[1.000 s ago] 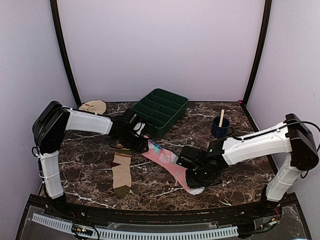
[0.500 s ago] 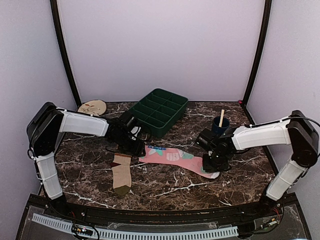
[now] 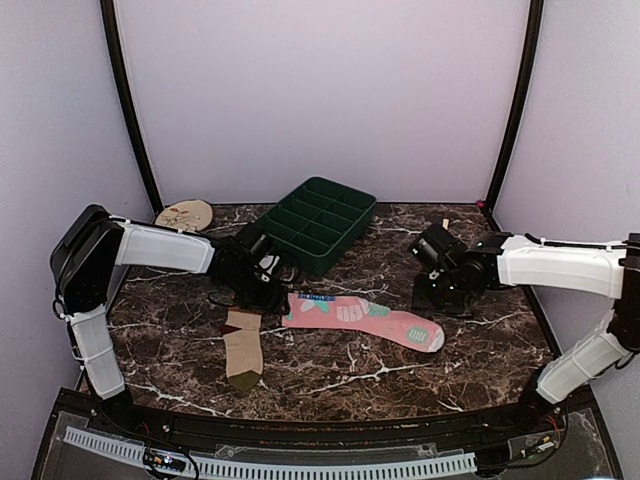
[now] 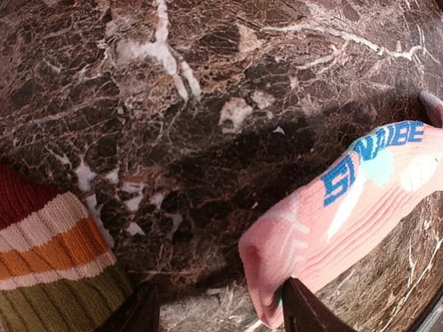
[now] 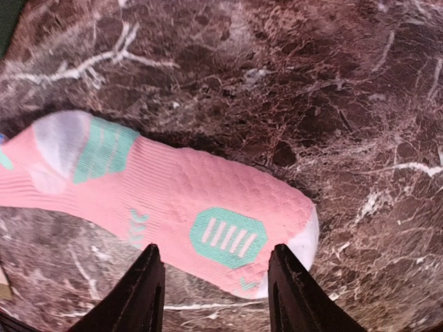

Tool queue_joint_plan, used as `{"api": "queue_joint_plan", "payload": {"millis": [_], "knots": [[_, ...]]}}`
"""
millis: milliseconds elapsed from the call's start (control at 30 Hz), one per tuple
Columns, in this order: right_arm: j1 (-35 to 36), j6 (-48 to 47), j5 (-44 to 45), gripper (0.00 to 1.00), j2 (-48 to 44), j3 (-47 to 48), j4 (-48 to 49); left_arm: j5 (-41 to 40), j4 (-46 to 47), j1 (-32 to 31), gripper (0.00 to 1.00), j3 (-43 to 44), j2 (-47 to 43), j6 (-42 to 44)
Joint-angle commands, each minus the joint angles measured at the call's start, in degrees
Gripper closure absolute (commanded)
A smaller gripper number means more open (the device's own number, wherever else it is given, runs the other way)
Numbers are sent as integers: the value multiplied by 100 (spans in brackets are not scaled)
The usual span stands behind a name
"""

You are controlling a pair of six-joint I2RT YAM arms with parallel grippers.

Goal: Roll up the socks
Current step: Smooth out the sock at the center of the board.

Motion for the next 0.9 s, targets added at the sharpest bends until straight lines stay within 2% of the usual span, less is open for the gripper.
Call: {"api": "queue_joint_plan", "payload": {"millis": [0, 400, 600, 867], "knots": [[14, 843, 188, 51, -591, -239, 36, 277, -419, -15, 37, -296, -12, 13], [547, 3666, 649, 50, -1545, -1558, -143, 386, -370, -18, 42, -388, -85, 157], [561, 4168, 435, 50, -1892, -2215, 502, 421, -352, -17, 44, -414, -72, 226], [563, 4353, 220, 51, -1688, -2642, 1281, 457, -395, -16, 45, -381, -67, 303]]}}
